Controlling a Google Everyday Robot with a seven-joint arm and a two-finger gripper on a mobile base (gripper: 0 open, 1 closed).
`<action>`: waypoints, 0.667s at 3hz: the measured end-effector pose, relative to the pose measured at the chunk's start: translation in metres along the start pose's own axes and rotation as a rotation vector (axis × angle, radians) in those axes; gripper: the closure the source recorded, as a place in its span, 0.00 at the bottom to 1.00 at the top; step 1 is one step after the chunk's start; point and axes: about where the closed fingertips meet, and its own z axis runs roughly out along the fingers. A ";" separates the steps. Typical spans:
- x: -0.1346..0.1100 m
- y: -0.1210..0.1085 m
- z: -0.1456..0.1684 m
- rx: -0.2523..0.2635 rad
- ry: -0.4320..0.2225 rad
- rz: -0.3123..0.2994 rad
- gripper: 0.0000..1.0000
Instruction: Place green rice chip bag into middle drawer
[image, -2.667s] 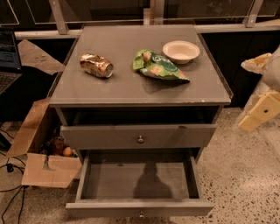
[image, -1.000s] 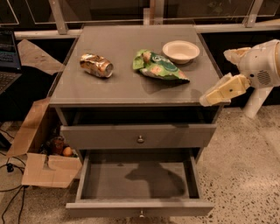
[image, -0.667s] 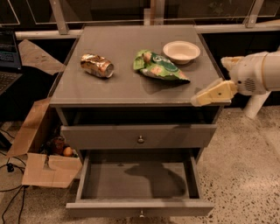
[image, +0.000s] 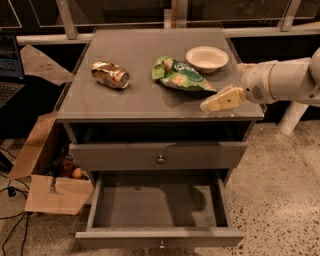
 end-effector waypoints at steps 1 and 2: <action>-0.006 -0.007 0.025 0.002 -0.015 -0.001 0.00; -0.009 -0.005 0.050 -0.022 -0.027 0.011 0.00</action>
Offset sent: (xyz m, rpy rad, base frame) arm 0.0586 0.0447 -0.0282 0.0593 0.0076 0.0302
